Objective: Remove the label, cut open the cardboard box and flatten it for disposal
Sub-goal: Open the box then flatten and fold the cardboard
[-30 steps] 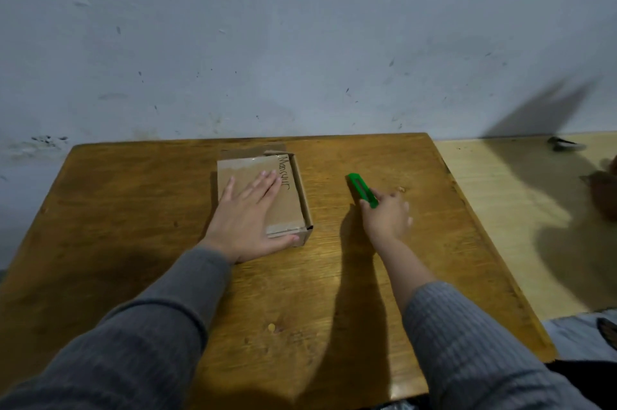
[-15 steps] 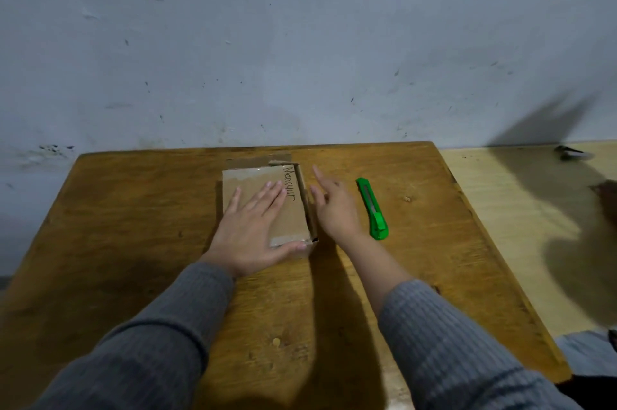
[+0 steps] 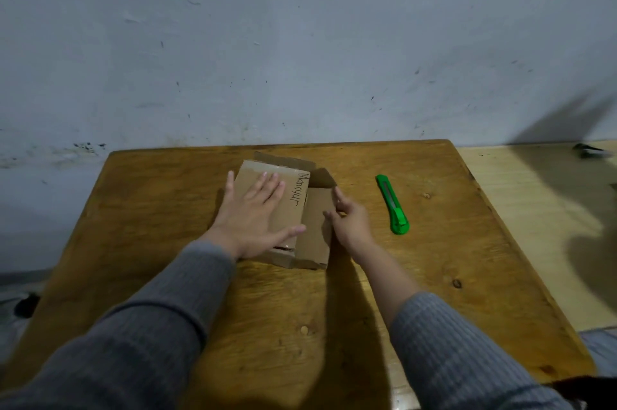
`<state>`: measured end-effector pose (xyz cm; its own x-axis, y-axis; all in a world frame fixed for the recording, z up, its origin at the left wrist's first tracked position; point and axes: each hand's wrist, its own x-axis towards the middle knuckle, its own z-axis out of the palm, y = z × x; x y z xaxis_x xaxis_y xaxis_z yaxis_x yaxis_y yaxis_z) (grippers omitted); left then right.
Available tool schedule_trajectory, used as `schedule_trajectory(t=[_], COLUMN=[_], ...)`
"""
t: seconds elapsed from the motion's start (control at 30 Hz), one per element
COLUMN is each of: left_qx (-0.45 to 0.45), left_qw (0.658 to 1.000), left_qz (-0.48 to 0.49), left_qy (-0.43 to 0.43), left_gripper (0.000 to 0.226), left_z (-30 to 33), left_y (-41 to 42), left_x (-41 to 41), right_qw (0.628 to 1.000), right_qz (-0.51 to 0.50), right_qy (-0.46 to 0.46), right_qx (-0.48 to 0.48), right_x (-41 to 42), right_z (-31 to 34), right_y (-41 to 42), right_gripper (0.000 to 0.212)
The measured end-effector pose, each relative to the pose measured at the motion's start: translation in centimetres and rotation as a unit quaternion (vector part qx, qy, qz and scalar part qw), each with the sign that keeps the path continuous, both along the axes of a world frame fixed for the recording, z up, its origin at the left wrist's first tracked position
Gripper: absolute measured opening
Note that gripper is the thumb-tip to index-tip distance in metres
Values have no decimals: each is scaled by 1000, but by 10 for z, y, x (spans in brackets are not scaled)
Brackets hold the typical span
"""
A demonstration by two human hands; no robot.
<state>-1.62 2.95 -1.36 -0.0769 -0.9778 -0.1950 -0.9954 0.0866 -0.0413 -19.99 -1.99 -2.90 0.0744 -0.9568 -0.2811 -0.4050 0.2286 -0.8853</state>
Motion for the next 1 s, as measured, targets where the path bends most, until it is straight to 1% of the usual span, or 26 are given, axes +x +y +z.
schedule_trajectory(t=[0.1, 0.17, 0.27, 0.3, 0.33, 0.37, 0.4, 0.43, 0.47, 0.5, 0.53, 0.6, 0.7, 0.8, 0.83, 0.93, 1.0], left_qx=[13, 8, -9, -9, -5, 3, 11, 16, 19, 20, 20, 17, 9, 2, 0, -21, -71], left_qw=[999, 998, 998, 998, 998, 998, 998, 998, 997, 997, 997, 997, 998, 997, 997, 996, 987], left_qz=[44, 52, 34, 26, 20, 16, 12, 8, 4, 2, 1, 2, 8, 18, 19, 25, 65], left_qy=[11, 30, 48, 51, 55, 60, 65, 67, 68, 70, 73, 76, 70, 71, 75, 85, 130], left_gripper=[110, 104, 94, 91, 88, 85, 81, 78, 74, 71, 69, 64, 56, 51, 50, 51, 60], left_z=[-2, -7, -11, -10, -9, -7, -7, -6, -5, -5, -6, -7, -8, -9, -8, -9, -13], left_y=[5, 13, 24, 26, 27, 27, 27, 27, 28, 28, 30, 32, 32, 30, 30, 32, 41], left_x=[-10, -11, -3, 0, 3, 6, 8, 10, 12, 14, 16, 19, 25, 33, 35, 38, 39], right_qw=[999, 997, 992, 989, 982, 965, 938, 905, 873, 847, 830, 818, 817, 842, 848, 848, 848], right_qz=[-46, -68, -82, -78, -66, -43, -8, 38, 93, 150, 198, 243, 252, 253, 249, 221, 195], right_qy=[5, 44, 92, 123, 177, 249, 319, 363, 379, 384, 387, 404, 446, 450, 446, 453, 454], right_qx=[9, 16, 13, 0, -25, -68, -135, -219, -291, -335, -350, -329, -266, -157, -139, -165, -194], right_x=[2, -1, -5, -5, -6, -6, -7, -7, -6, -5, -3, 0, -1, -6, -7, -5, -5], right_z=[-9, -17, -25, -26, -25, -23, -20, -16, -13, -9, -7, -6, -8, -10, -10, -9, -9], right_y=[13, 19, 29, 32, 36, 40, 43, 45, 45, 44, 42, 35, 26, 26, 29, 43, 51], right_gripper=[58, 59, 58, 58, 58, 57, 54, 48, 43, 40, 41, 46, 54, 58, 57, 49, 45])
